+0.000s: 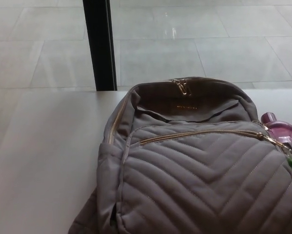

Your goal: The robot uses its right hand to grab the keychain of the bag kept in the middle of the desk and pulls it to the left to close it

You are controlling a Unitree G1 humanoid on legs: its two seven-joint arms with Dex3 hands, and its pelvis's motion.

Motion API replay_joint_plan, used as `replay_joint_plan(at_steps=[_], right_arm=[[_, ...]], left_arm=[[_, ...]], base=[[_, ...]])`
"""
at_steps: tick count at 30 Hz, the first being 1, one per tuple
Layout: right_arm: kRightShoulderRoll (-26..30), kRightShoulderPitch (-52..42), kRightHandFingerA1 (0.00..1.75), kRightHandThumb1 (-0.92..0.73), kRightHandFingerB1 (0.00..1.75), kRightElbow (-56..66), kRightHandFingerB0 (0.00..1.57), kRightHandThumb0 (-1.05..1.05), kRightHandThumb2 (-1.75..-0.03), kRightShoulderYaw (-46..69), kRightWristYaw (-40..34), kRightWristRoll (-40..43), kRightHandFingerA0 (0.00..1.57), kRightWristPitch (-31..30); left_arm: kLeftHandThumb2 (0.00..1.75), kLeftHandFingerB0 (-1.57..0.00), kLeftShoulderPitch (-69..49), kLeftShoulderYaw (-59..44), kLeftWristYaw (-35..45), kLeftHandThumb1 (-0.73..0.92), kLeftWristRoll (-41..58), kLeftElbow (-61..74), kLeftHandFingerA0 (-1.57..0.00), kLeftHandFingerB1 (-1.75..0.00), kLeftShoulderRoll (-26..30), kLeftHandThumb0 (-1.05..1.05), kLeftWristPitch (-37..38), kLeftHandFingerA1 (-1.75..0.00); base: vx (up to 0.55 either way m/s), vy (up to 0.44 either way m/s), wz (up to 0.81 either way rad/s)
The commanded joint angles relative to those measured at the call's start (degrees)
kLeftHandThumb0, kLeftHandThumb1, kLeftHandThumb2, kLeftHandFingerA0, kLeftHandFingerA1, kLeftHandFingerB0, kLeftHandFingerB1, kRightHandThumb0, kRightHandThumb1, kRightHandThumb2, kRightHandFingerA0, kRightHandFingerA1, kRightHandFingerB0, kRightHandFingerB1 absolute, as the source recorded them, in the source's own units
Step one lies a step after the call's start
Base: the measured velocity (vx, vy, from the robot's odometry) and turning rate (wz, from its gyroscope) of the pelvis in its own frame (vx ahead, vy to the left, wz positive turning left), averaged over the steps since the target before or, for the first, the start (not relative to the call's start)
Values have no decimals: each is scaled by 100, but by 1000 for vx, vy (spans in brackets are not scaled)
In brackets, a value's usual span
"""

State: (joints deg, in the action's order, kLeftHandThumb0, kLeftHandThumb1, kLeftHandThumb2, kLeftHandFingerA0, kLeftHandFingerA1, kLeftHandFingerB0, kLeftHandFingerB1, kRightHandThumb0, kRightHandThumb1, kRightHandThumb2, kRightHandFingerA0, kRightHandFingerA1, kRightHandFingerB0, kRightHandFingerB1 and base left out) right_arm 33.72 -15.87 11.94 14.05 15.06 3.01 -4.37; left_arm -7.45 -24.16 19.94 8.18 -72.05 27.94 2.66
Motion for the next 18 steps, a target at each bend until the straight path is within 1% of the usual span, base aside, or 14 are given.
replay_joint_plan(at_steps=[1, 3, 4, 5, 8, 9, 10, 11, 15, 16, 18], right_arm=[[105, 102, 63, -64, 30, 182, 25, -52, -59, -13, 67, -272, 61, -259], [95, 102, 63, -64, 30, 229, 25, -52, -59, -2, 79, -288, 61, -286], [110, 174, 64, -66, 32, 319, 29, -49, -60, -73, 88, -372, 63, -138], [141, 228, 68, -67, 33, 358, 31, -49, -60, -144, 88, -478, 64, -114], [138, 218, 70, -66, 33, 423, 32, -48, -60, -139, 108, -530, 63, -139], [110, 246, 71, -64, 34, 378, 32, -46, -59, -150, 101, -530, 63, -105], [132, 292, 68, -65, 34, 277, 31, -45, -59, -180, 100, -615, 63, -88], [141, 328, 71, -65, 35, 214, 31, -46, -59, -184, 91, -659, 64, -84], [128, 356, 73, -65, 35, 120, 30, -47, -60, -145, 85, -725, 64, -15], [130, 360, 71, -65, 35, 97, 30, -47, -60, -139, 94, -730, 63, -2], [118, 380, 71, -65, 35, 59, 31, -47, -60, -140, 112, -732, 66, 34]], left_arm=[[61, -41, -19, 3, 49, 70, 65, 27, -61, -39, 151, -64, 142, -55], [61, -41, -8, 1, 55, 70, 72, 27, -61, -39, 151, -64, 134, -55], [94, -35, -14, 1, 77, 57, 76, 28, -56, -53, 157, -66, 112, -65], [95, -34, -19, 2, 99, 57, 80, 30, -55, -53, 155, -66, 104, -65], [95, -33, -31, 9, 124, 57, 73, 26, -54, -52, 144, -66, 152, -65], [62, -39, -36, 11, 127, 72, 73, 36, -59, -39, 146, -64, 152, -54], [62, -41, -77, 13, 143, 72, 73, 51, -58, -39, 132, -66, 166, -53], [95, -33, -54, -8, 114, 57, 86, 5, -54, -52, 120, -67, 137, -65], [95, -36, -41, -24, 82, 57, 102, 2, -57, -53, 116, -66, 82, -65], [62, -43, -41, -14, 77, 72, 90, -4, -61, -39, 116, -65, 94, -53], [62, -40, -47, -30, 126, 72, 114, 7, -58, -39, 116, -64, 88, -52]], base=[[0, 0, 0], [0, 0, 0], [0, 0, 0], [0, 0, 0], [0, 0, 0], [0, 0, 0], [0, 0, 0], [0, 0, 0], [0, 0, 0], [0, 0, 0], [0, 0, 0]])
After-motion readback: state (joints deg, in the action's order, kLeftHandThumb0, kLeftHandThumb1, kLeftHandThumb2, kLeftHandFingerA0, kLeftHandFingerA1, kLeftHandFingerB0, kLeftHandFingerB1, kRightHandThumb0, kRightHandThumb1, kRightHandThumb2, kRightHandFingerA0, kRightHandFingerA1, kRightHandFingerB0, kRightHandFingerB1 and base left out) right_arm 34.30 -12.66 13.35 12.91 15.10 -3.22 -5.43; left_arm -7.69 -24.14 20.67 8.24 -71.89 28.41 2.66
